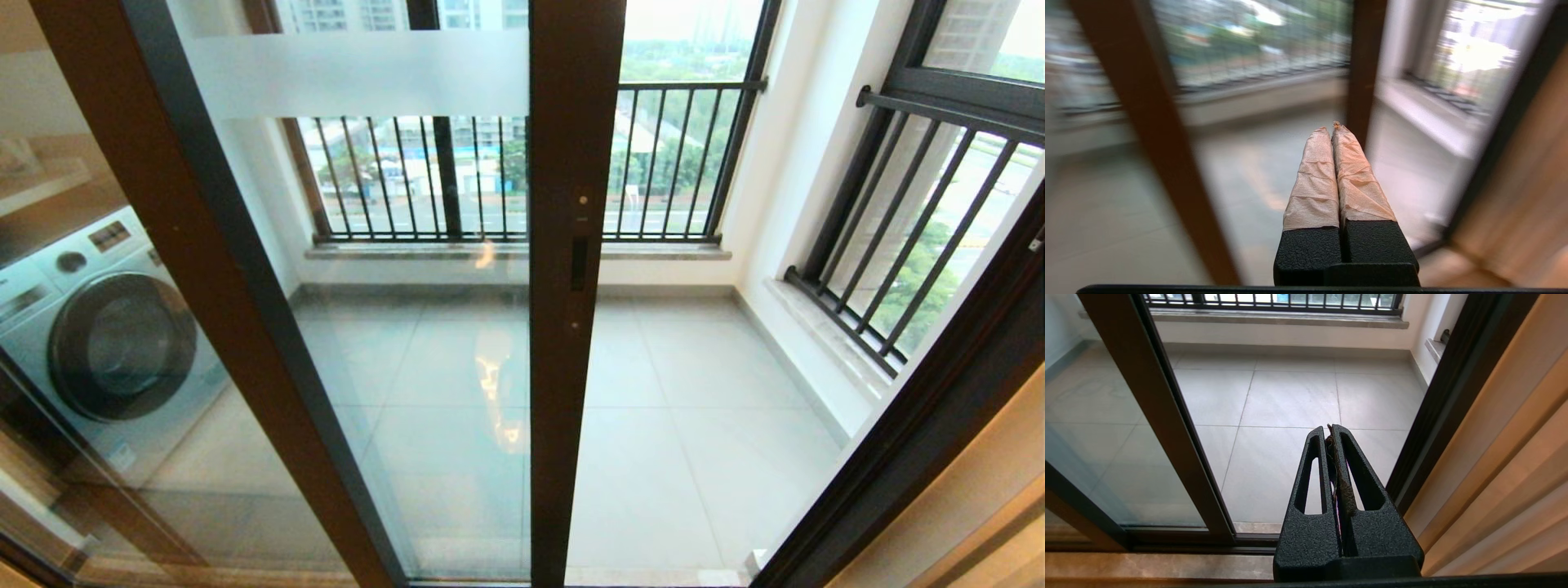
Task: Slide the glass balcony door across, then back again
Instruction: Open the slid door
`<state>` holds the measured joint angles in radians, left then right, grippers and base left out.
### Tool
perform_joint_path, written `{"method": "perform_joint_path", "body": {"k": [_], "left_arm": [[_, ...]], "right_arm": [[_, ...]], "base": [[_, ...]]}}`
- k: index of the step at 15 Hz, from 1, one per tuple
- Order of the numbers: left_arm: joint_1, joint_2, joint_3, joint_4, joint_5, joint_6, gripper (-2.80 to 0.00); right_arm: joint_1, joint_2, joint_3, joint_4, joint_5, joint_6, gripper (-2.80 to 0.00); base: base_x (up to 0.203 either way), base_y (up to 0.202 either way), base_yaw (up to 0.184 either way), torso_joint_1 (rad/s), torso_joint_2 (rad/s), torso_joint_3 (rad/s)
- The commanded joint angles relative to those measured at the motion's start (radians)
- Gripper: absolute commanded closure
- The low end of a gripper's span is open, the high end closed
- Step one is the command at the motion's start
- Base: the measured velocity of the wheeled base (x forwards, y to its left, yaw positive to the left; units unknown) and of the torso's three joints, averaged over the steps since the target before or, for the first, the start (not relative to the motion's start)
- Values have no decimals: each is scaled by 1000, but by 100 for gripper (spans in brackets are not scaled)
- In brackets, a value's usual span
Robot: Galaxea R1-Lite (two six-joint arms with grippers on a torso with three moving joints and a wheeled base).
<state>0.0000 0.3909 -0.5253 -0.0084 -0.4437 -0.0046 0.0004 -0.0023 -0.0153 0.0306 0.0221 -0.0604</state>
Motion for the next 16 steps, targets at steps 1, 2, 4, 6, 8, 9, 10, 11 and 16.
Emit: {"method": "perform_joint_path", "body": {"k": [1,2,4,6,8,9,10,11,16], "left_arm": [[-15,312,-99,-30,-106,-31,0],[-57,427,-148,-50,-133,-57,0],[-233,623,-251,-80,-72,-110,0],[-489,805,-372,-103,141,-146,0],[-671,1015,-523,-127,338,-172,0],[-739,1113,-603,-139,406,-188,0],[-786,1197,-679,-150,459,-210,0],[-825,1279,-759,-162,507,-238,0],[-913,1552,-925,-325,595,-315,0]], "right_arm": [[0,2,0,0,1,-1,0],[0,2,0,0,1,-1,0],[0,2,0,1,1,-1,0],[0,2,0,0,1,-1,0],[0,2,0,0,1,-1,0],[0,2,0,1,1,-1,0],[0,2,0,0,1,-1,0],[0,2,0,0,1,-1,0],[0,2,0,0,1,-1,0]], "base": [[0,0,0,0,0,0],[0,0,0,0,0,0],[0,0,0,0,0,0],[0,0,0,0,0,0],[0,0,0,0,0,0],[0,0,0,0,0,0],[0,0,0,0,0,0],[0,0,0,0,0,0],[0,0,0,0,0,0]]}}
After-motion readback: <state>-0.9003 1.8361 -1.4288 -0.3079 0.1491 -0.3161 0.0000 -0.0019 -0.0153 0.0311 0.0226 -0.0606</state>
